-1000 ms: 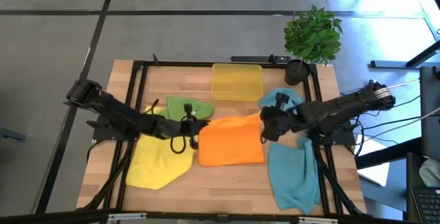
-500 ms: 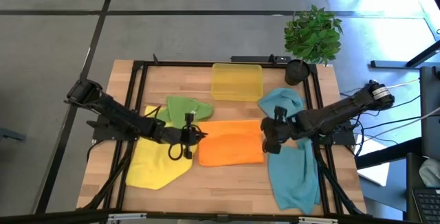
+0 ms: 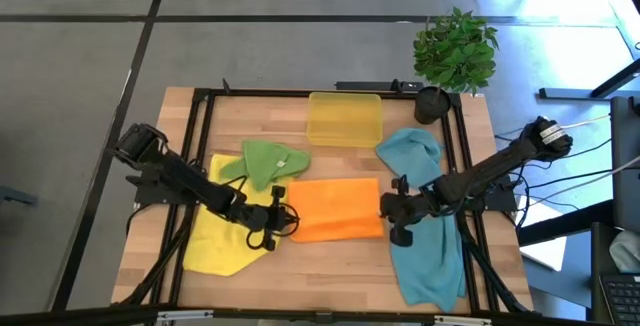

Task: Fold microfiber towels
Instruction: Fold the orange microfiber cloth

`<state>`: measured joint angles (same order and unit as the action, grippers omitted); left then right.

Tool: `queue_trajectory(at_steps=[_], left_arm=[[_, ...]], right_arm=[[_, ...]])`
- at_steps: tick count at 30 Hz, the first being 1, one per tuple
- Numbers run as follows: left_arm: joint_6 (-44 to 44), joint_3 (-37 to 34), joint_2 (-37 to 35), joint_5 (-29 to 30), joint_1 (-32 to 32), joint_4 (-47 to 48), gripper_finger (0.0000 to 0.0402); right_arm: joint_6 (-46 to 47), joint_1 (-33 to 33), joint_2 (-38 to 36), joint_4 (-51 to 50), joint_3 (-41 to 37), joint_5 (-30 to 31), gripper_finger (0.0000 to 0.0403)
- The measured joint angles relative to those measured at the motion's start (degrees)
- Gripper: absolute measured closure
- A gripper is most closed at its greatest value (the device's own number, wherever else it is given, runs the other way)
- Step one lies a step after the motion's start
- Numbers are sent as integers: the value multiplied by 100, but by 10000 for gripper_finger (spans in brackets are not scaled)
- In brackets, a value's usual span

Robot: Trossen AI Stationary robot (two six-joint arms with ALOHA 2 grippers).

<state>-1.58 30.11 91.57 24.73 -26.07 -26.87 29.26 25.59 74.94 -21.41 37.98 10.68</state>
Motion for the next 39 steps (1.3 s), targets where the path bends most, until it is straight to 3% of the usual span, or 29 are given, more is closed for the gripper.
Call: queue_trajectory(at_steps=[5,10,18,22,31,34,39], left_arm=[[104,0,-2,-85,-1,-127,402],[343,0,-2,-611,0,-168,401],[594,0,-2,-625,2,-153,374],[596,0,-2,-623,2,-151,340],[595,0,-6,-517,4,-283,284],[532,-2,-90,-426,14,-330,283],[448,-2,-416,-422,61,-267,284]], right_arm=[[-123,164,0,36,0,-466,396],[-111,298,0,105,0,-483,396],[-414,432,0,629,0,-780,390],[-419,430,0,686,0,-785,353],[-510,424,0,680,0,-609,226],[-601,426,0,597,0,-389,211],[-693,348,0,371,0,-137,218]])
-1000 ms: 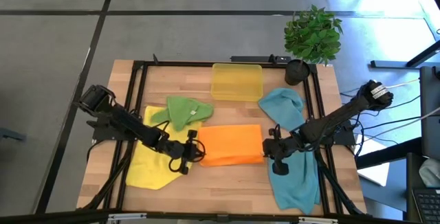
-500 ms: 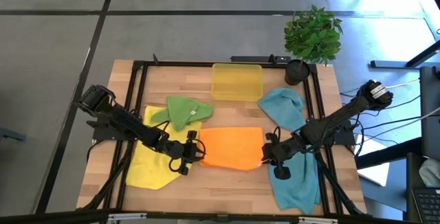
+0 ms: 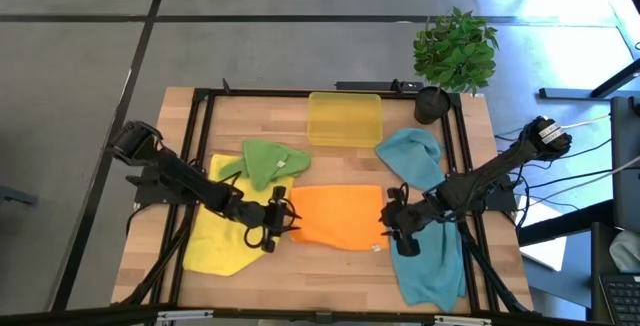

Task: Fold microfiber towels
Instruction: Fold the orange microfiber cloth

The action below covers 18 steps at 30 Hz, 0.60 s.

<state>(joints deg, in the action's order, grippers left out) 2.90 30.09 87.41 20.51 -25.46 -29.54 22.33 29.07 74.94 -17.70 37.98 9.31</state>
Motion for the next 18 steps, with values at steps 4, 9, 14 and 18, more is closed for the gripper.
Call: queue_trajectory(at_steps=[4,9,14,18], left_arm=[[-20,0,-349,4,-2,81,283],[-46,4,-530,31,14,72,284],[225,-2,-265,134,227,80,283],[388,-2,44,136,443,-88,285]], right_arm=[[21,-138,0,-43,0,10,235],[-144,-332,0,67,-11,13,250],[-502,-620,0,1404,-606,-123,256],[-629,-951,0,2340,-1184,-515,256]])
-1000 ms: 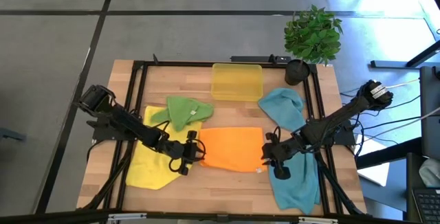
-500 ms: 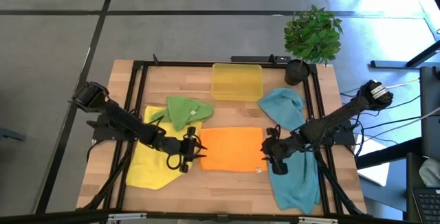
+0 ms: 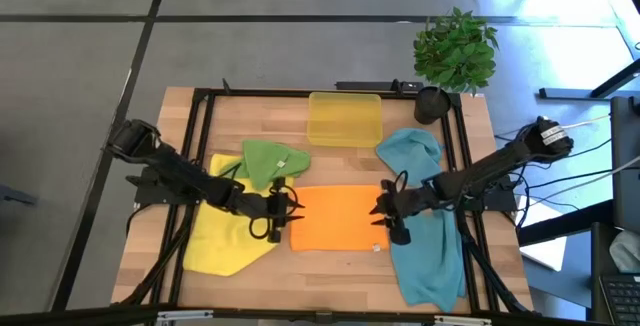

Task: Fold microfiber towels
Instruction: Fold the orange microfiber cloth

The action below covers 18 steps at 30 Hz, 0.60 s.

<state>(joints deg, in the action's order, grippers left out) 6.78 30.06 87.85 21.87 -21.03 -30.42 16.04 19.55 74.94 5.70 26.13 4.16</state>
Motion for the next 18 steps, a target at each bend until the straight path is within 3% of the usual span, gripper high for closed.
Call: queue_trajectory(at_steps=[6,18], left_arm=[[413,1,510,-19,369,-142,287],[708,2,1000,-37,679,-139,287]], right_arm=[[10,-579,2,71,-419,540,256],[20,-1332,2,18,-494,527,256]])
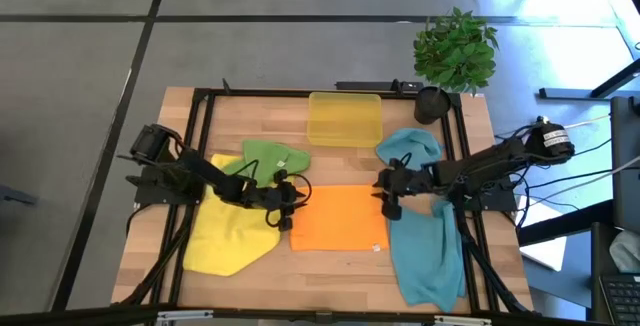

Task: Fold microfiber towels
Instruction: Fold the orange microfiber cloth

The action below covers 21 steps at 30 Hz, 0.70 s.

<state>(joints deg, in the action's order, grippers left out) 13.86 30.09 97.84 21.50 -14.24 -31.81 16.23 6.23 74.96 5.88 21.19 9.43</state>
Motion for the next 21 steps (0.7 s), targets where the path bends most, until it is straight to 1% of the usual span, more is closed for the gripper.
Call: queue_trajectory(at_steps=[4,10,13,15,18,21], left_arm=[[-250,0,-20,2,-2,-18,287],[-528,0,-227,90,57,-22,287],[-545,2,-243,88,143,-6,287],[-545,2,-243,90,225,167,287],[-543,4,-243,161,418,773,287],[-505,4,-243,325,657,1222,287]], right_arm=[[-2,-173,0,1,0,-6,256],[4,-128,0,41,0,-505,256],[10,-27,0,39,0,-548,256],[13,5,0,36,0,-565,256],[144,-14,0,-32,0,-524,256],[293,-143,0,-244,0,-162,256]])
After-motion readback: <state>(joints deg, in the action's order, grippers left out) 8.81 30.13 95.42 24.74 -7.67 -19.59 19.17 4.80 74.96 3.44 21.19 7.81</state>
